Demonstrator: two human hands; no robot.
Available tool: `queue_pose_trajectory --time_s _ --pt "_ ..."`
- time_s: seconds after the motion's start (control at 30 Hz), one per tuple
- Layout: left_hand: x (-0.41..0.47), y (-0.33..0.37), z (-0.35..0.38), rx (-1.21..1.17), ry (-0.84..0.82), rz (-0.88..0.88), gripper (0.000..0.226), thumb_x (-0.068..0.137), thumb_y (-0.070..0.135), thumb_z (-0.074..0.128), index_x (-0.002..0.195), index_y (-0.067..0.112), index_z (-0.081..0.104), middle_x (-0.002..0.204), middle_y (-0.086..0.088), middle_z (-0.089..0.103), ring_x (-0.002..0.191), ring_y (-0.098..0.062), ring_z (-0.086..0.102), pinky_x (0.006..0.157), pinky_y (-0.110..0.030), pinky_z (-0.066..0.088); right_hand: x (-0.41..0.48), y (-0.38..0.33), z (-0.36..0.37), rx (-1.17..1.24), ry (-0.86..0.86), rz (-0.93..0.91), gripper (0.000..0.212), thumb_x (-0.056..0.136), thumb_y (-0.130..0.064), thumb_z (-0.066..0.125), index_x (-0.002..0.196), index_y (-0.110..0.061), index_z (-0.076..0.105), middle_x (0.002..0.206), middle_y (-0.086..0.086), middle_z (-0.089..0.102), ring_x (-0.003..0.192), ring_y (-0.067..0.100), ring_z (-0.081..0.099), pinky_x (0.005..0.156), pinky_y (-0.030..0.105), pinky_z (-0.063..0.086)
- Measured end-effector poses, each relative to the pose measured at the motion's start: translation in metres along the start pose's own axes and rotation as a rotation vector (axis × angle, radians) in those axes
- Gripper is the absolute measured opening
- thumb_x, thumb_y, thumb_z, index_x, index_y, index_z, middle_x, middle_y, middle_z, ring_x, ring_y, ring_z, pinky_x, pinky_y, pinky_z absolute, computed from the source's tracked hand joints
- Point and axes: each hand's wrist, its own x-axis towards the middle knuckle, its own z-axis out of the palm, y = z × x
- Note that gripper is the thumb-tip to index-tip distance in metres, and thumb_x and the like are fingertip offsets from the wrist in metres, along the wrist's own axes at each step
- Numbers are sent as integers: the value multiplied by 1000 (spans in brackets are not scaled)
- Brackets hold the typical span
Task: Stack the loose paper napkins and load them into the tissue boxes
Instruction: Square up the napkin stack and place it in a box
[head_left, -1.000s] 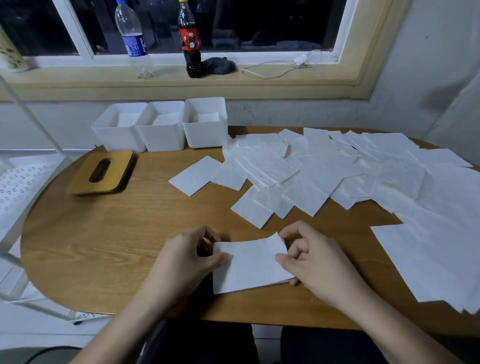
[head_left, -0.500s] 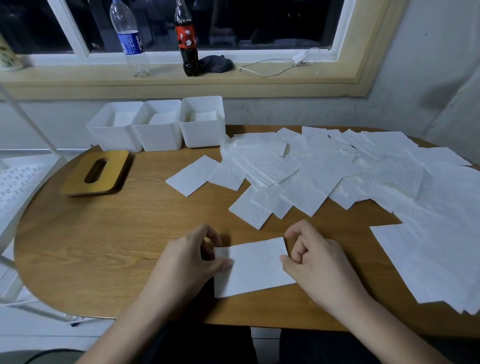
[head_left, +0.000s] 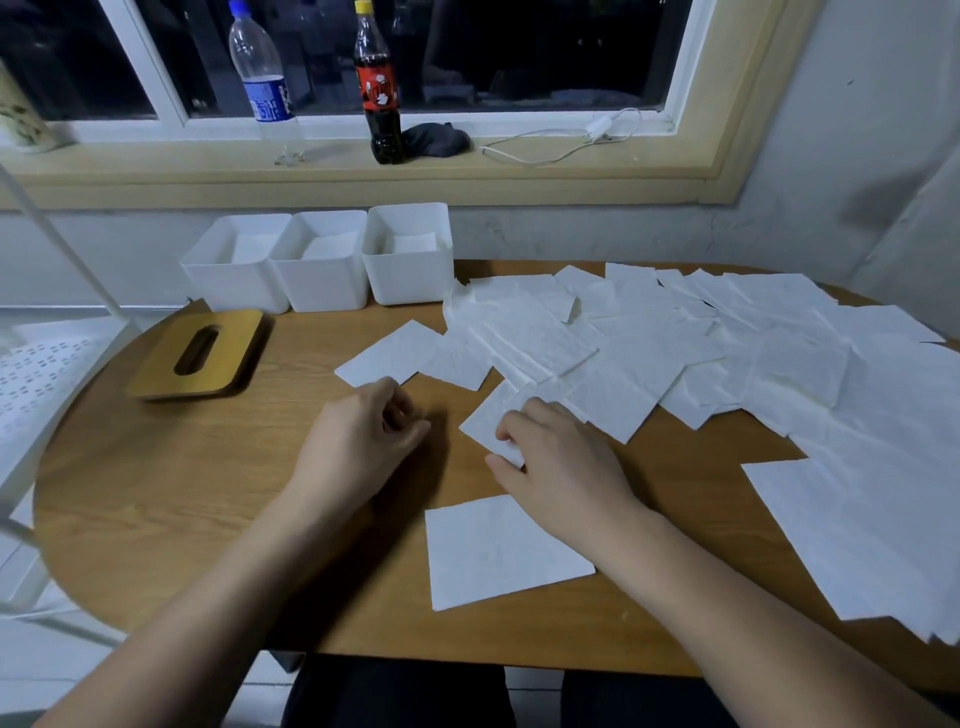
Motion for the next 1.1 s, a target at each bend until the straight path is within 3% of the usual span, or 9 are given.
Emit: queue_pose_trajectory --time_s 0.13,0.27,0.37,0.5,0.6,0.77,0.93,1.1 --pt "36 -17 2 81 81 6 19 94 42 79 101 29 67 100 13 62 85 -10 63 67 -31 53 12 -1 6 -53 -43 -4 24 108 -41 57 120 -22 64 115 -7 58 100 12 54 73 24 42" --pt "55 -28 3 160 83 -30 22 96 45 76 106 27 67 107 9 59 89 -16 62 72 -37 57 14 -1 8 -80 -78 11 15 107 -33 55 110 -20 61 106 -5 53 95 14 52 68 27 46" --pt "61 -32 0 194 66 -6 17 97 42 75 107 28 70 105 10 60 87 -14 61 68 -35 56 16 -1 10 -95 -71 -7 12 107 -30 53 105 -19 58 104 -4 53 93 15 52 69 28 50" --pt "63 -31 -6 300 56 44 8 94 28 77 99 26 72 98 6 63 81 -18 62 64 -36 55 18 -2 18 -165 -52 -37 7 104 -19 58 99 -18 55 95 -3 49 83 15 48 67 26 38" --pt "60 -31 -9 365 44 50 9 91 28 77 92 28 69 93 7 61 77 -18 61 63 -38 57 18 -3 21 -180 -56 -74 16 103 -15 58 92 -19 46 91 -4 48 81 16 45 72 29 35" --pt "43 -37 -18 329 70 98 12 91 28 80 95 28 69 98 9 61 79 -15 60 64 -38 58 13 -9 -3 154 -31 -55 15 107 -22 55 92 -22 51 94 -11 52 85 10 50 74 24 46" --pt "5 -36 -29 268 63 126 14 91 27 81 96 33 69 98 15 61 80 -10 61 61 -31 55 8 -14 -37 560 -75 111 12 108 -28 59 96 -26 58 91 -12 64 67 4 54 63 18 45" --pt "-38 -40 -31 244 -21 188 16 91 34 79 93 43 66 101 21 59 84 -2 59 71 -28 51 5 -19 -57 800 -76 170 10 107 -25 62 98 -25 66 93 -14 69 85 3 63 75 16 49"
